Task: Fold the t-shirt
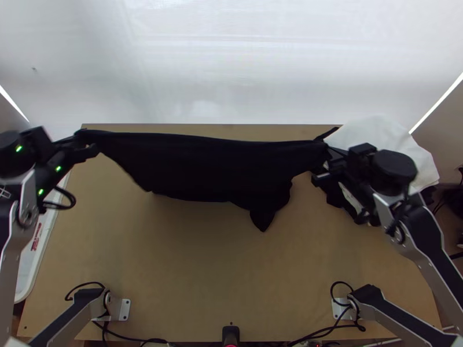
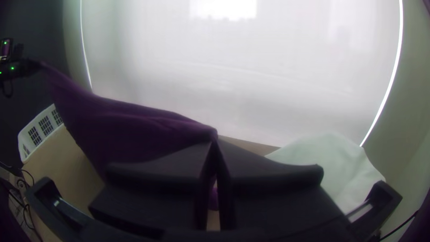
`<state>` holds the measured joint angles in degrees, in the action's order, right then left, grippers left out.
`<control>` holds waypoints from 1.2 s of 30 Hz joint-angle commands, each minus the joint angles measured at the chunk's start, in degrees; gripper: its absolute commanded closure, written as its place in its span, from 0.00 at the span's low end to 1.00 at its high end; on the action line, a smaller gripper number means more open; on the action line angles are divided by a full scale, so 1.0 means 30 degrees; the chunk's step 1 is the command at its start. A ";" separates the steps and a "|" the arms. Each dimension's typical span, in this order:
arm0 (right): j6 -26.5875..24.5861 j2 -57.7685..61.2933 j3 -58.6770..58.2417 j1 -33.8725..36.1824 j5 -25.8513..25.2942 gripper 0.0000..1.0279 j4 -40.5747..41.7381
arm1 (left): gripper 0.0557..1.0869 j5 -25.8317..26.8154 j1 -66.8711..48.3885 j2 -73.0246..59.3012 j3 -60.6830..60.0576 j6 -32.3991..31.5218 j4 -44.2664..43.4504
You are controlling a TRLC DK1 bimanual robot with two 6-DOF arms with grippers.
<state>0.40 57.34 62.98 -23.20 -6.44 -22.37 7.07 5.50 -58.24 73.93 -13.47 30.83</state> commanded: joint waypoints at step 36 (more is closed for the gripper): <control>0.0246 -1.4046 0.1829 0.3515 0.0622 0.97 -0.7367 | 0.97 0.0016 0.1302 1.0624 0.0200 -0.3360 0.2966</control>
<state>-2.20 14.55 71.96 -12.71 -5.04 -43.81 6.24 10.31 -24.84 74.89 -23.40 32.32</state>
